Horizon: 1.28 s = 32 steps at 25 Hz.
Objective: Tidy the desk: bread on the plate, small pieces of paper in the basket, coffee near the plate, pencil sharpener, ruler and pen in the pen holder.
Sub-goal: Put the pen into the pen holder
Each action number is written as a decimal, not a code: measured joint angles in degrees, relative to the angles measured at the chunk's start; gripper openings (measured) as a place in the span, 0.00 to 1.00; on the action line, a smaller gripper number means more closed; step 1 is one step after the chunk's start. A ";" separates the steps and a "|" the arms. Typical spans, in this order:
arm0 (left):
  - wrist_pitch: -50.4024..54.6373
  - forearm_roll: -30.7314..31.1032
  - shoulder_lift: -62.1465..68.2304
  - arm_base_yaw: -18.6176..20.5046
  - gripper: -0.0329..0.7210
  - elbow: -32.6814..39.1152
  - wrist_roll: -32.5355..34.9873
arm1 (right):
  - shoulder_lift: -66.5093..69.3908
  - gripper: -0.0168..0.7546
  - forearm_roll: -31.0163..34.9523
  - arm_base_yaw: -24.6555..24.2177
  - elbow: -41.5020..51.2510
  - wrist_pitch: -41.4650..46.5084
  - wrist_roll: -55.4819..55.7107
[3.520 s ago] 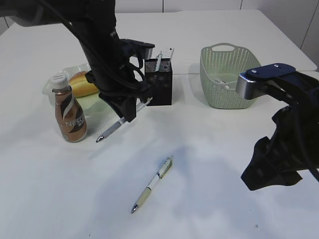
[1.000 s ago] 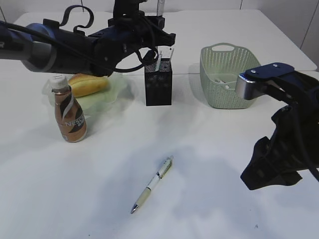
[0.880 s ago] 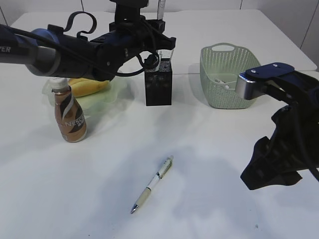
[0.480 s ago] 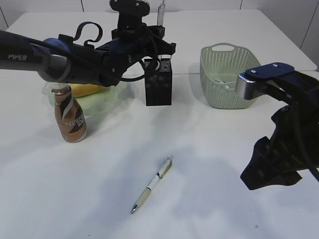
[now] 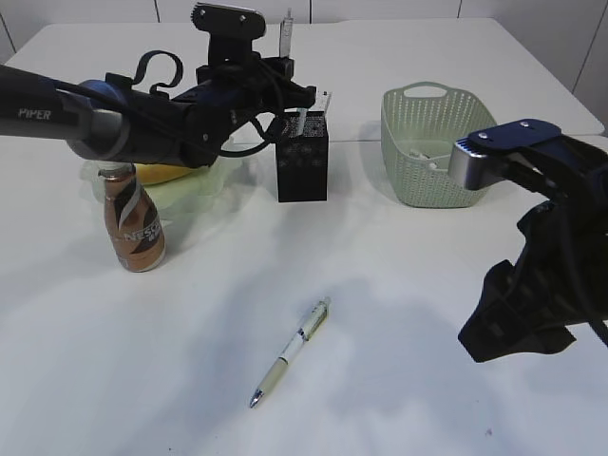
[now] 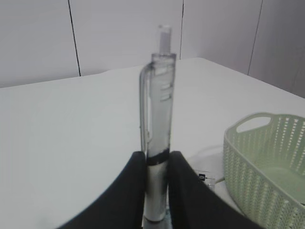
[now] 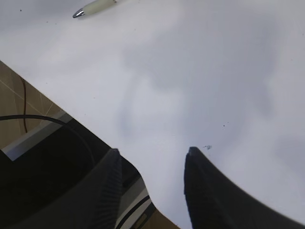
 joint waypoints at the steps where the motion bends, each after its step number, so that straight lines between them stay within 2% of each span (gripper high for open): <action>1: 0.00 0.00 0.15 0.00 0.17 -0.24 -0.26 | 0.00 0.48 0.00 0.00 0.00 0.01 0.00; 15: -0.13 0.38 2.12 0.00 0.17 -0.68 -4.54 | 0.00 0.48 0.00 0.00 0.00 -0.53 0.00; 32: 0.62 3.16 3.08 -0.60 0.19 -1.70 -5.56 | 0.00 0.48 0.00 0.00 0.00 -0.86 0.00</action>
